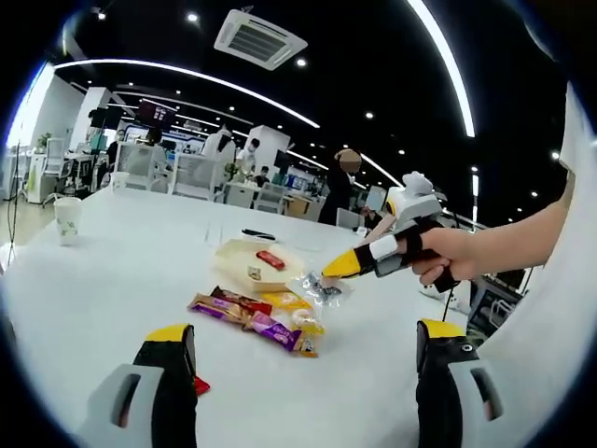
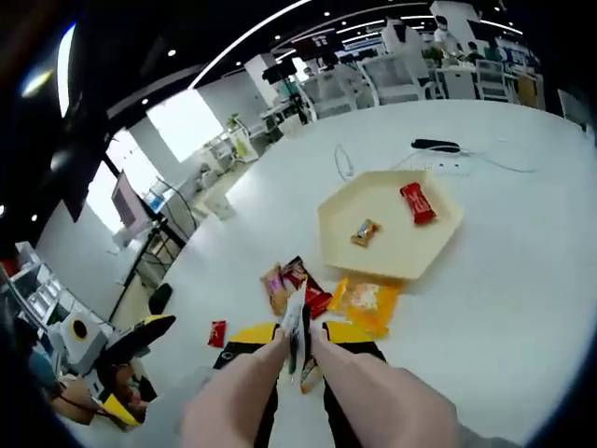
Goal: Place the target food into the container with the food tongs after gripping and lifting it, then release it inside without dropping or visibly crushing the food.
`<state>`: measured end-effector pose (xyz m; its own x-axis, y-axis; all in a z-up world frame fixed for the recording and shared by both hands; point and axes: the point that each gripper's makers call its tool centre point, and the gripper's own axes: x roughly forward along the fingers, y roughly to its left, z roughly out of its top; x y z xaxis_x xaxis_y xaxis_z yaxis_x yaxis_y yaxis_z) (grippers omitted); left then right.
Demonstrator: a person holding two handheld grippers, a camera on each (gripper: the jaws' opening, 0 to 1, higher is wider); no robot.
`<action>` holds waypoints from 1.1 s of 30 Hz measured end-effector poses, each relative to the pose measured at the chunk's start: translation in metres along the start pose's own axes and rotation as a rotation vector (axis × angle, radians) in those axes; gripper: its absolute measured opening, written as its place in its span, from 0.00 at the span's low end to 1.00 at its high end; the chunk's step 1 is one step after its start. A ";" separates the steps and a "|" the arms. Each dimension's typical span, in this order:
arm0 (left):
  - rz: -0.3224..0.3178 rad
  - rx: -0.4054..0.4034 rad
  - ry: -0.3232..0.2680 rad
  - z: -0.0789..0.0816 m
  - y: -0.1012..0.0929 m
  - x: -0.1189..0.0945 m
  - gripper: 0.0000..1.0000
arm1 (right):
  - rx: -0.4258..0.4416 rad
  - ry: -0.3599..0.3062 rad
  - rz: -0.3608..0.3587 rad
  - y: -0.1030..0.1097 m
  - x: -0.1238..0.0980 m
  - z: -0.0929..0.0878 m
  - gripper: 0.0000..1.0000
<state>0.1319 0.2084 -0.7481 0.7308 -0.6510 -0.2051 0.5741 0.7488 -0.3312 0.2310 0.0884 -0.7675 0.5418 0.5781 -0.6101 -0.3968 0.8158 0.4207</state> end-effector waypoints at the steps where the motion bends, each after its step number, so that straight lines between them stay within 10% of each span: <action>1: -0.001 -0.001 0.002 -0.001 0.000 0.000 0.99 | 0.001 -0.002 0.000 0.000 0.000 0.001 0.16; 33: 0.010 0.019 -0.014 0.007 -0.003 -0.002 0.99 | 0.008 -0.060 -0.039 -0.027 -0.018 0.031 0.16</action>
<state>0.1312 0.2083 -0.7400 0.7414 -0.6420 -0.1951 0.5737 0.7573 -0.3119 0.2546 0.0563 -0.7471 0.6004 0.5455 -0.5848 -0.3687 0.8377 0.4028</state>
